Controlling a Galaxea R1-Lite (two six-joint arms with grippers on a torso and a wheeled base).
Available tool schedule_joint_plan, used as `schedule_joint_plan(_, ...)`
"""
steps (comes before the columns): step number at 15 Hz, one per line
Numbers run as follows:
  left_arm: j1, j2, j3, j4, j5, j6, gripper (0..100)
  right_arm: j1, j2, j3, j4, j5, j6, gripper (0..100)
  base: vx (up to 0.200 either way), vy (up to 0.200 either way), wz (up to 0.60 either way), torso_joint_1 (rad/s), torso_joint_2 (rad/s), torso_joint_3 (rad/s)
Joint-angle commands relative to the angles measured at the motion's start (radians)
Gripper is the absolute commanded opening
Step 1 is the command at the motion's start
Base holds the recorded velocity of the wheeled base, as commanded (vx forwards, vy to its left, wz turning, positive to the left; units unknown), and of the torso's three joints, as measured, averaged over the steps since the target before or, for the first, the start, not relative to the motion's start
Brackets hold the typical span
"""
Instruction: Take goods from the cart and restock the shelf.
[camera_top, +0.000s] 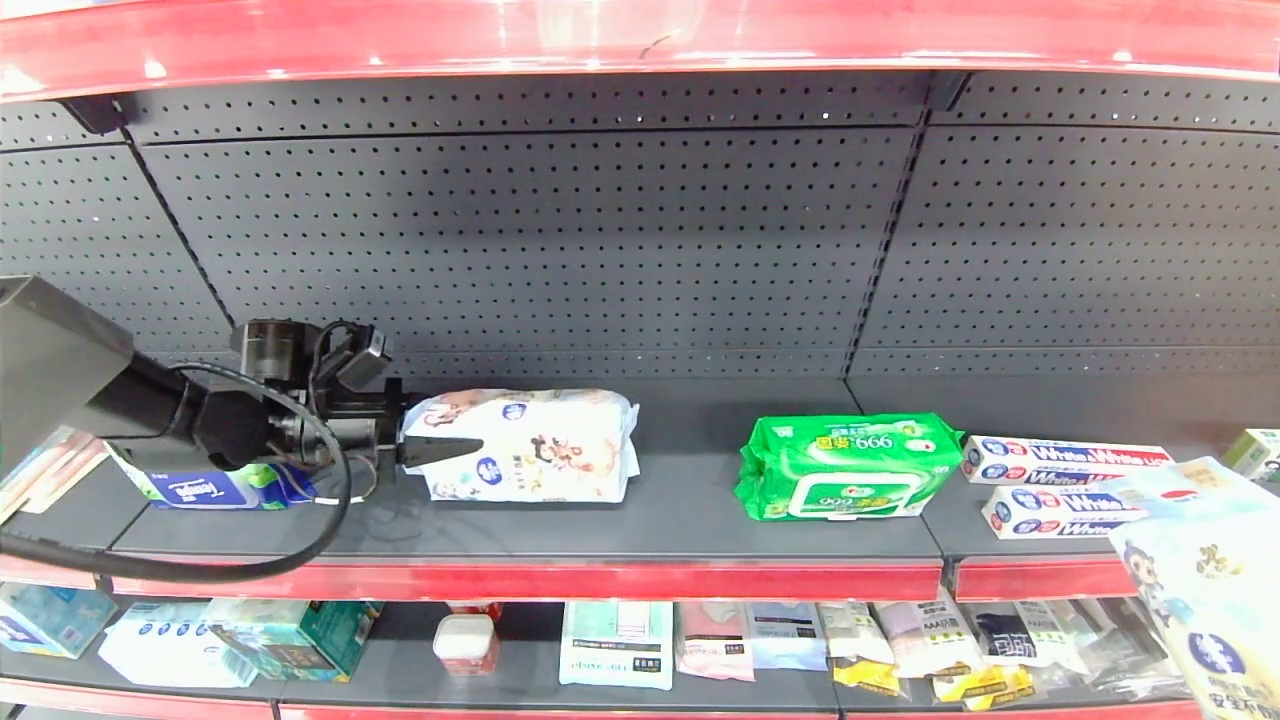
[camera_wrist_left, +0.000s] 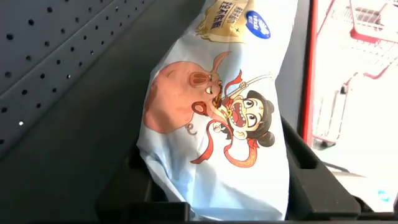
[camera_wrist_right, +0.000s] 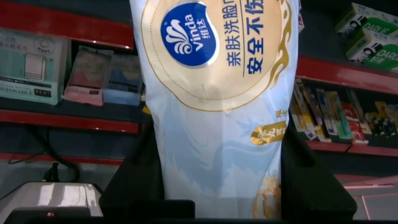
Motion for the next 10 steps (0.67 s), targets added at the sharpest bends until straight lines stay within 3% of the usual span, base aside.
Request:
schedule_joint_plan(1,0.027,-0.018,0.035,0.000,-0.009,0.023,0,0.000,-0.002,0.000,0.000,0.000,-0.001,0,0.000,0.000,0.00,0.000,0.00,0.000)
schedule_joint_plan(6,0.073,-0.019,0.077,0.002,-0.042,0.110,0,0.000,0.000,0.000,-0.001,0.000,0.001,0,0.000,0.000,0.00,0.000,0.00,0.000)
schedule_joint_plan(10,0.073,-0.045,0.123,0.000,-0.061,0.121,0,0.000,0.000,0.000,0.000,0.000,0.001,0,0.000,0.000,0.00,0.000,0.00,0.000)
